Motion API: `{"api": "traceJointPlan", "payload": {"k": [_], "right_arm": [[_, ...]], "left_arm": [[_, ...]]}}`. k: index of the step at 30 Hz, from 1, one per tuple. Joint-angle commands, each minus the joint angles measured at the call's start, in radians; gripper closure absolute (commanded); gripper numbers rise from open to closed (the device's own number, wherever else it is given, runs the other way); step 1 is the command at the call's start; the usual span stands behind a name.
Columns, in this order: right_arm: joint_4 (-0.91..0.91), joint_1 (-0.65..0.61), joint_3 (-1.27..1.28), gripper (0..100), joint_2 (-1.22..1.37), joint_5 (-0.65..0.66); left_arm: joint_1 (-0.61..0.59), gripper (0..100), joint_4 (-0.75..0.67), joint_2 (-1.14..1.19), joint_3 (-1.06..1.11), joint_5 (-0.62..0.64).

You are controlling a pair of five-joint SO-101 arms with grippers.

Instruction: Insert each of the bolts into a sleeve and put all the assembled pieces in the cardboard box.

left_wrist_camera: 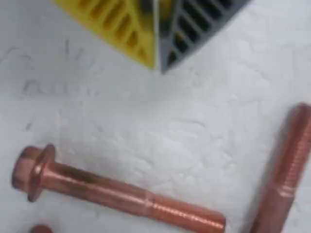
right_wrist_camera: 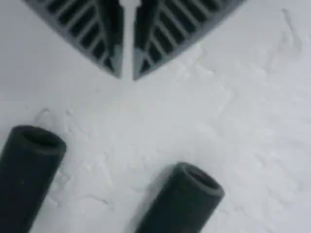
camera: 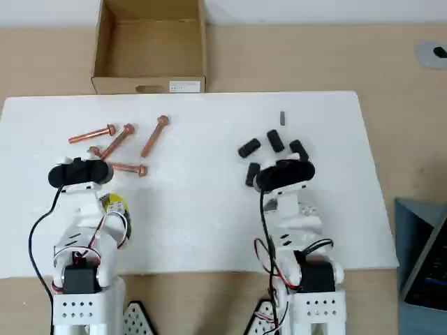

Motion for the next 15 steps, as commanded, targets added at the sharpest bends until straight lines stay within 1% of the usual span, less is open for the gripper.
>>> {"api": "traceJointPlan", "payload": {"k": [1, 15], "right_arm": [[0.003, 0.008, 0.001, 98.8, -0.116, 0.0], [0.003, 0.008, 0.001, 98.8, -0.116, 0.0]], "left_arm": [[-0.003, 100, -0.018, -0.007, -0.002, -0.002], [0.005, 100, -0.018, -0.007, -0.002, 0.002]]}}
